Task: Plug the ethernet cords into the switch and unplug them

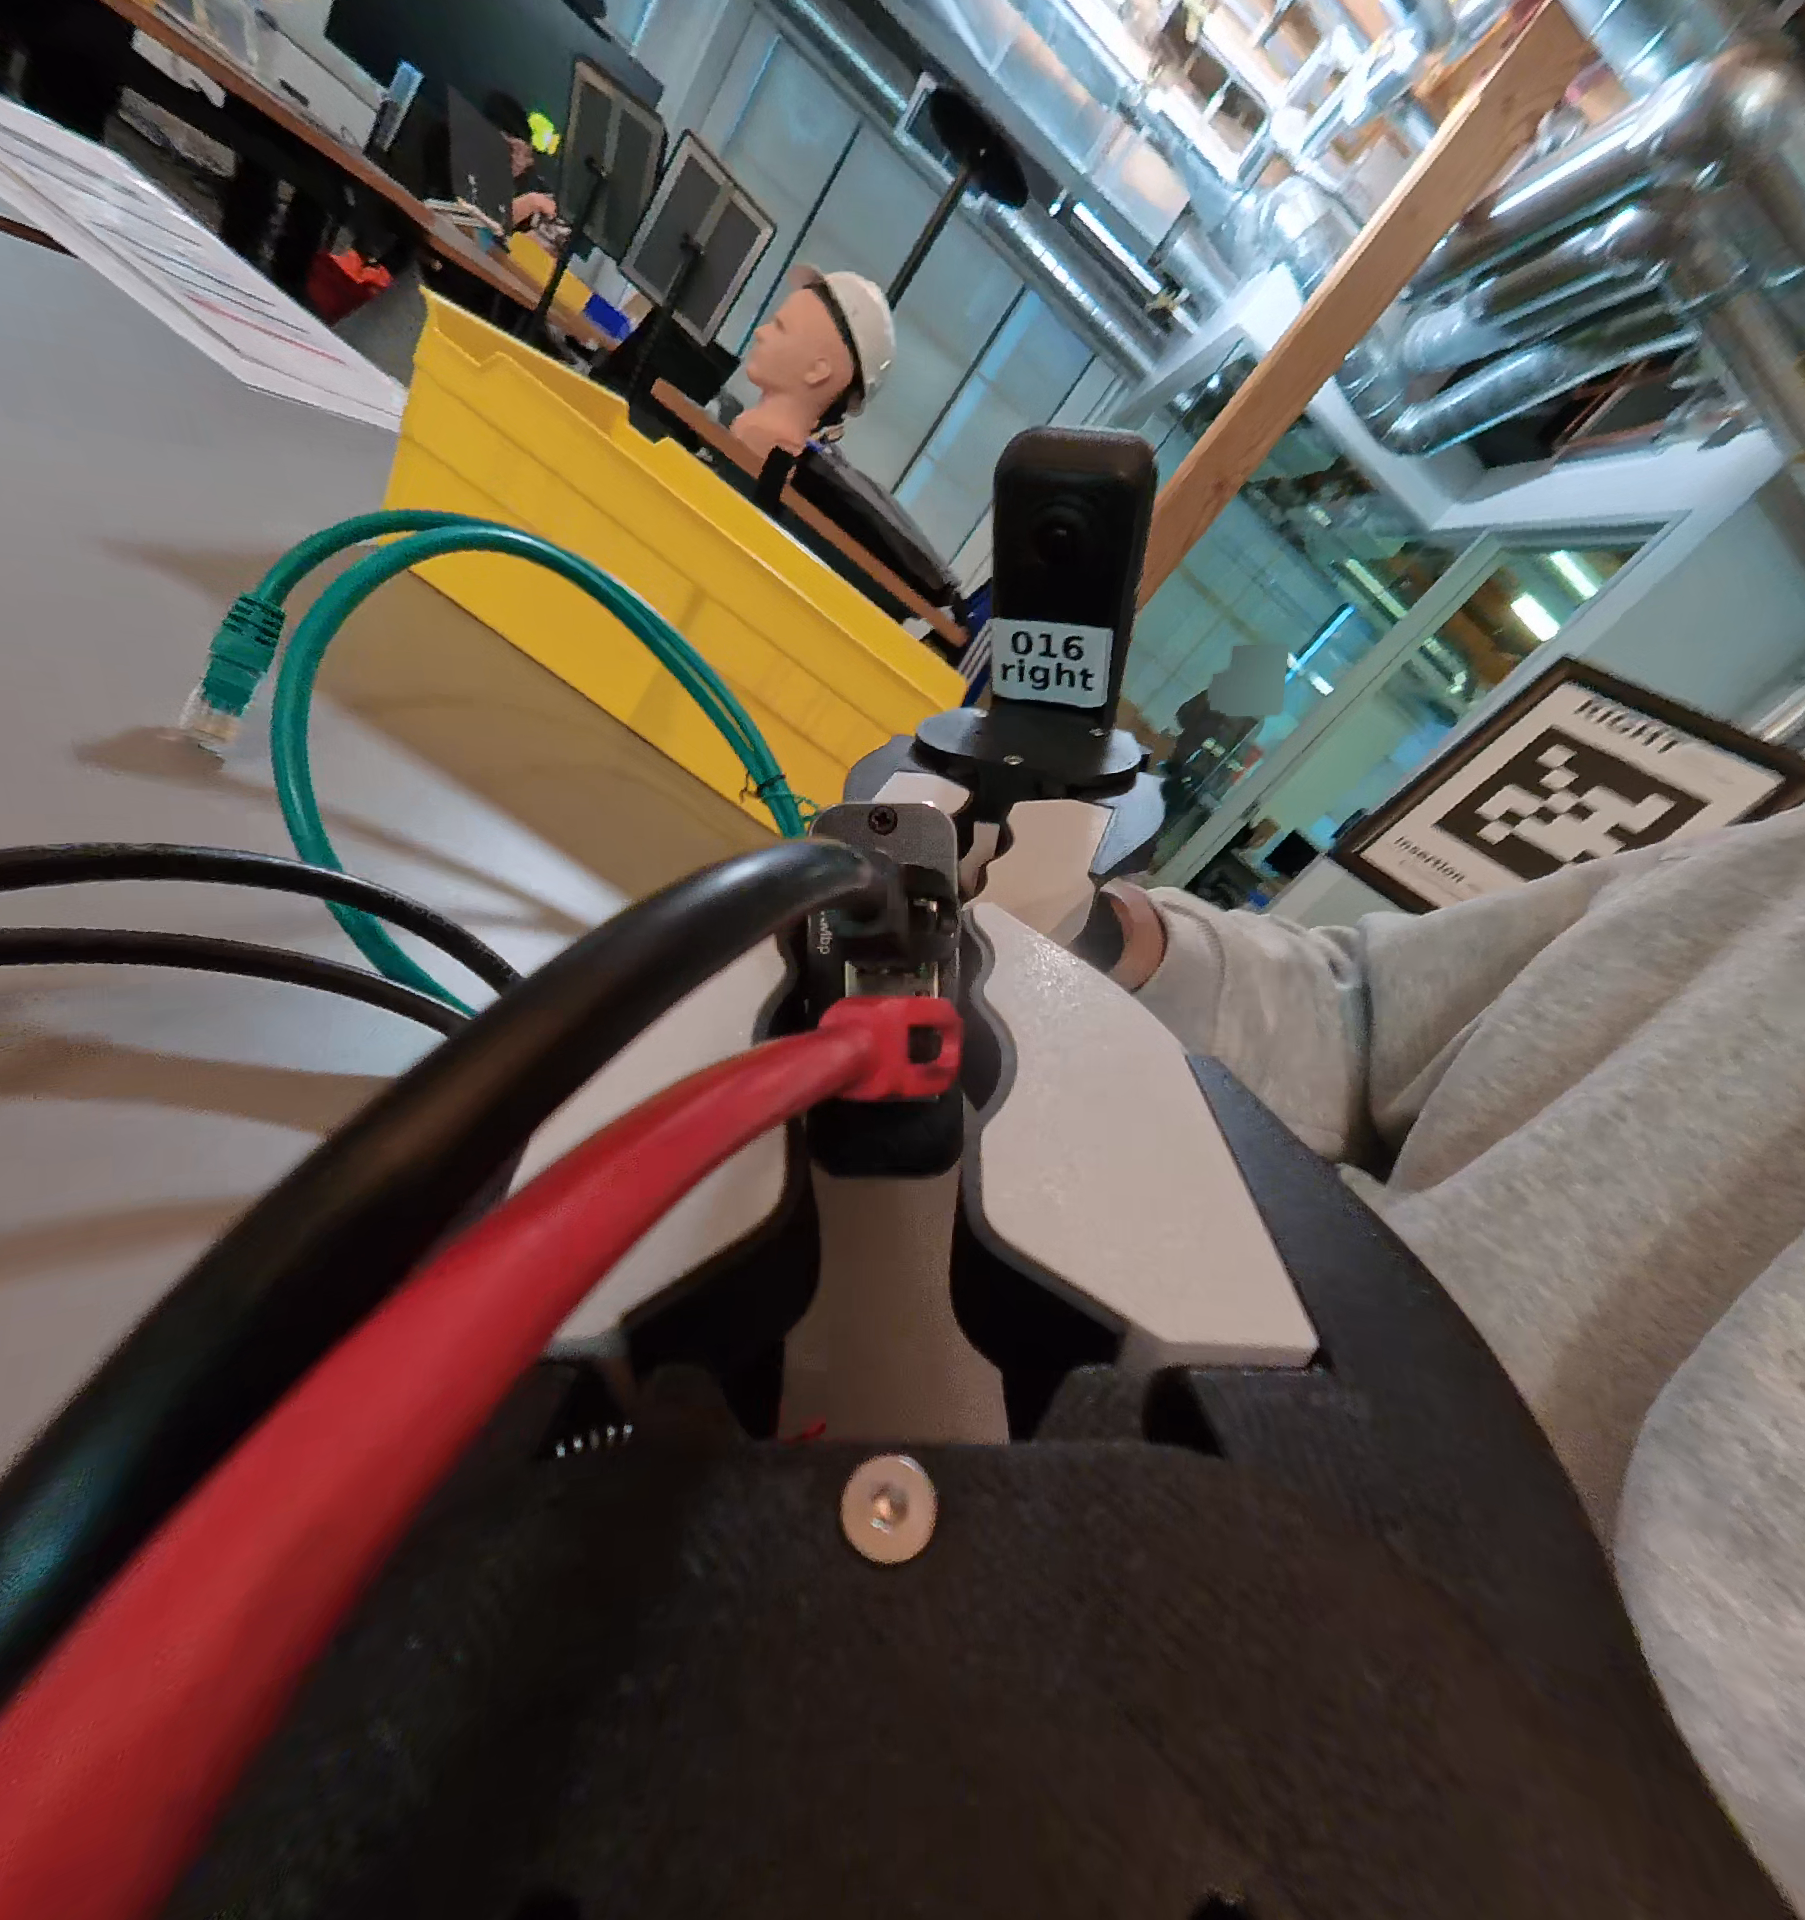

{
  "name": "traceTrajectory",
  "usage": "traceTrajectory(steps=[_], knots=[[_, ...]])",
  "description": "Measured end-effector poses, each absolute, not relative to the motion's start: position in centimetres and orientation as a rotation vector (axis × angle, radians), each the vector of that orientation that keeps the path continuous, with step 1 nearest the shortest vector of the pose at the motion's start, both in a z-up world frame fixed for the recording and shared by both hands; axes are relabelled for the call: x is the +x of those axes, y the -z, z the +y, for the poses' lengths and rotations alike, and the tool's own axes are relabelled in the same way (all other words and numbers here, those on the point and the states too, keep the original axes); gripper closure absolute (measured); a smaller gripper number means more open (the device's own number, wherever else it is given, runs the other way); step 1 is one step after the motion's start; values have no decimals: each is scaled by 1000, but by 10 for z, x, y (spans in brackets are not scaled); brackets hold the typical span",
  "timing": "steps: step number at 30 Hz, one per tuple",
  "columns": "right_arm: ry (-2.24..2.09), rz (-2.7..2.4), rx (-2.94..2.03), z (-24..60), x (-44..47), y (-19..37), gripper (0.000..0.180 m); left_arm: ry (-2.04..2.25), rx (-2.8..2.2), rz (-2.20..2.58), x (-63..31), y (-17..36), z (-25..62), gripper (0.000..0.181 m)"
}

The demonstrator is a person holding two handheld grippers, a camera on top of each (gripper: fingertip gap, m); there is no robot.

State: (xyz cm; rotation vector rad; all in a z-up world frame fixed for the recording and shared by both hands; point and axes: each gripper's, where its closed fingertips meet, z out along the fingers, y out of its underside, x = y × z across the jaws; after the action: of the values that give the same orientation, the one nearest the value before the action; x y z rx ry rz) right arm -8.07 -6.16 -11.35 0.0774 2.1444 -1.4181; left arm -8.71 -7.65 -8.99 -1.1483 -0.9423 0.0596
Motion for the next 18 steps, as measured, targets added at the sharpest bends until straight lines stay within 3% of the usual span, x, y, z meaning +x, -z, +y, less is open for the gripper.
traceTrajectory(steps=[1,12,15,18], knots=[[1416,2130,85,-62,-80,112,168,-35,-1129,-937,-87,89,-77,159],[1412,2166,30,-58,-79,109,168,55,-1077,-926,-87,89,-78,158],[1437,2262,52,-49,-98,115,169,-11,-789,-941,-88,74,-135,163],[1562,2065,163,-43,-114,87,169,-82,-944,-954,-82,80,-132,160]])
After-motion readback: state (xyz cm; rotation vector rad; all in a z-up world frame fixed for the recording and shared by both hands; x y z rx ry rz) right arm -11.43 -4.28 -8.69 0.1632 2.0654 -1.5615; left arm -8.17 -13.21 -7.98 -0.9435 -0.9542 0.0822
